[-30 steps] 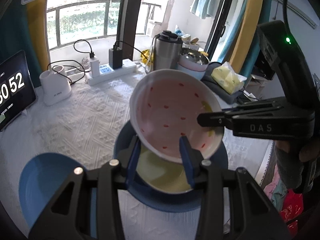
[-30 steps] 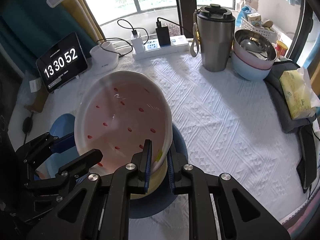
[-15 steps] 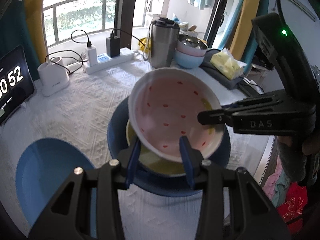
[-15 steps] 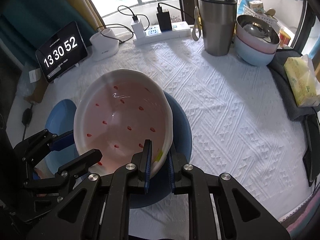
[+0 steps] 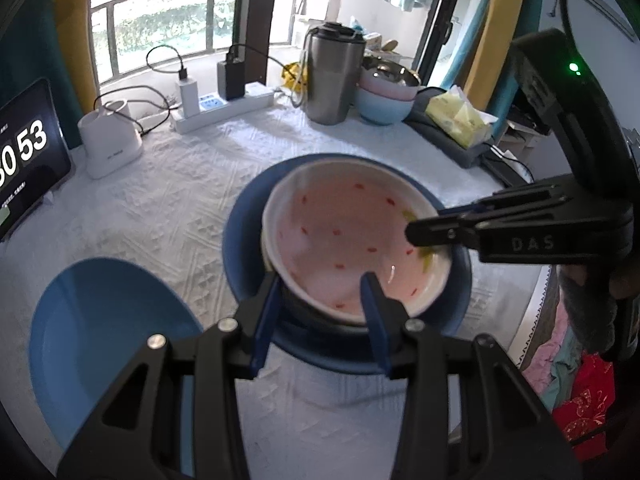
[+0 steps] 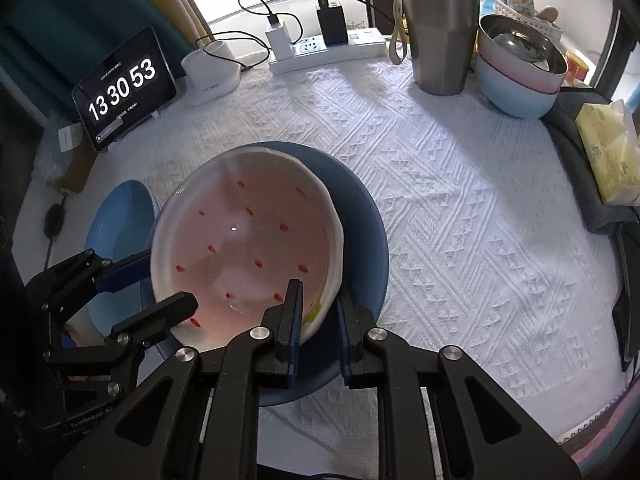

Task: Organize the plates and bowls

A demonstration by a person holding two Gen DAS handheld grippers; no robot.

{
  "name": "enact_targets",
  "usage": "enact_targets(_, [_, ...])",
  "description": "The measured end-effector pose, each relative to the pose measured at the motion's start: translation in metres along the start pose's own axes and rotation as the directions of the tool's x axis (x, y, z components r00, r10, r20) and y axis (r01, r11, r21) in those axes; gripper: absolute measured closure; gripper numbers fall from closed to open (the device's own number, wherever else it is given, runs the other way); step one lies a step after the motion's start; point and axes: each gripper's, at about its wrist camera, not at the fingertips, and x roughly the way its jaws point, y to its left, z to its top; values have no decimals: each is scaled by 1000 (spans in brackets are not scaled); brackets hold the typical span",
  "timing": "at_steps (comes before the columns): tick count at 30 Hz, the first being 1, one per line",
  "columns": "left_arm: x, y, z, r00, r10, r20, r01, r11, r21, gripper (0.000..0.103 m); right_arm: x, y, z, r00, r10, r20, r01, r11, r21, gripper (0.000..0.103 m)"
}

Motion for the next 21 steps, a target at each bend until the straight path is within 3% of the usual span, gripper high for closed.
enact_targets(7, [-2,0,-1,1000,2,8,-2,1000,8,60,1,-2,0,1000,2,10,-2,1000,5,86])
enact_targets(21, [-15,11,3,999,-11,45,14,999,-45,60,-31,-20,-1,993,-7,122,3,1000,31,84])
